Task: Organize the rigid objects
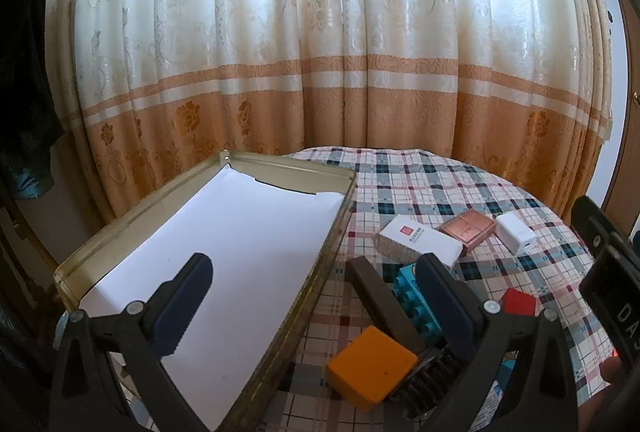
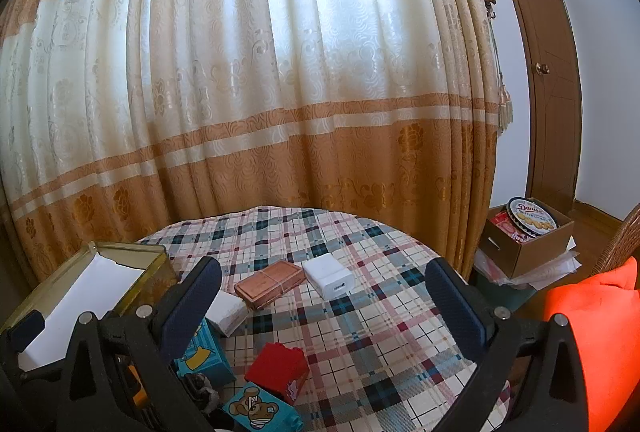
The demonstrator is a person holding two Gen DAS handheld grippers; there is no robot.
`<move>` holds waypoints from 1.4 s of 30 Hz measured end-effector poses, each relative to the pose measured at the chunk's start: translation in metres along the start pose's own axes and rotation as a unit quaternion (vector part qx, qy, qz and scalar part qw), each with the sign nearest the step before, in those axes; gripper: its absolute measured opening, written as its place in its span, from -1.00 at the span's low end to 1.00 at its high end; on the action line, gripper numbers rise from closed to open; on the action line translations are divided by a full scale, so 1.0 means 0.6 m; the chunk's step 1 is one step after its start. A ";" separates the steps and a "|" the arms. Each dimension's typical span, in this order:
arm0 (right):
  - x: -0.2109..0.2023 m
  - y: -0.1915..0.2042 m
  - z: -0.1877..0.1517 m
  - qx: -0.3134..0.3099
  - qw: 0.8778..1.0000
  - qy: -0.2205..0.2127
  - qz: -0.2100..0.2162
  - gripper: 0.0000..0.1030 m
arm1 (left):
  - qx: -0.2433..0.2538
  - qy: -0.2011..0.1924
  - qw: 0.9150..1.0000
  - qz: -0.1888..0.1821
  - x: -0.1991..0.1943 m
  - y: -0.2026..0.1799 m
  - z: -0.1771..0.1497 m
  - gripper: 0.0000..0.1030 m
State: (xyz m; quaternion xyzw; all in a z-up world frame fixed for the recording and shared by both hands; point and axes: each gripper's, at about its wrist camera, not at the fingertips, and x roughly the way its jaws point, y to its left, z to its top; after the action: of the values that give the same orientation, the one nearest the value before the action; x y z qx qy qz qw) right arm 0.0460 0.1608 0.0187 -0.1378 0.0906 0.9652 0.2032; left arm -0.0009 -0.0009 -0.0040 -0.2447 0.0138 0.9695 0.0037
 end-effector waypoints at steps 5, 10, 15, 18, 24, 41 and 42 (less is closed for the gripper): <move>0.001 0.000 -0.002 -0.001 1.000 0.001 -0.001 0.99 | 0.000 0.001 1.000 0.000 0.000 0.000 0.000 0.99; 0.003 -0.001 -0.006 -0.001 1.000 0.003 -0.001 1.00 | 0.001 0.004 1.000 -0.002 0.002 -0.001 -0.002 0.99; 0.003 -0.001 -0.005 -0.002 1.000 0.004 -0.001 0.99 | 0.001 0.007 1.000 -0.004 0.001 -0.002 -0.005 0.99; 0.003 -0.003 -0.005 0.001 1.000 0.004 0.001 0.99 | 0.003 0.015 1.000 -0.007 0.002 -0.004 -0.006 0.99; -0.007 -0.004 -0.002 -0.007 1.000 0.005 0.008 0.99 | 0.009 0.025 0.999 -0.017 -0.002 -0.009 -0.009 0.99; -0.033 -0.044 0.000 -0.029 0.999 0.023 0.001 0.99 | 0.008 0.024 0.999 -0.021 -0.015 -0.008 -0.008 0.99; -0.035 -0.044 0.001 -0.033 0.999 0.022 0.000 0.99 | 0.010 0.030 0.999 -0.025 -0.016 -0.010 -0.010 0.99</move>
State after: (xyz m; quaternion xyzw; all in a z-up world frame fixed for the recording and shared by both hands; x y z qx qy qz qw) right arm 0.0754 0.1773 0.0221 -0.1657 0.0635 0.9644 0.1961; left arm 0.0102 0.0049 -0.0048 -0.2735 0.0171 0.9612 0.0298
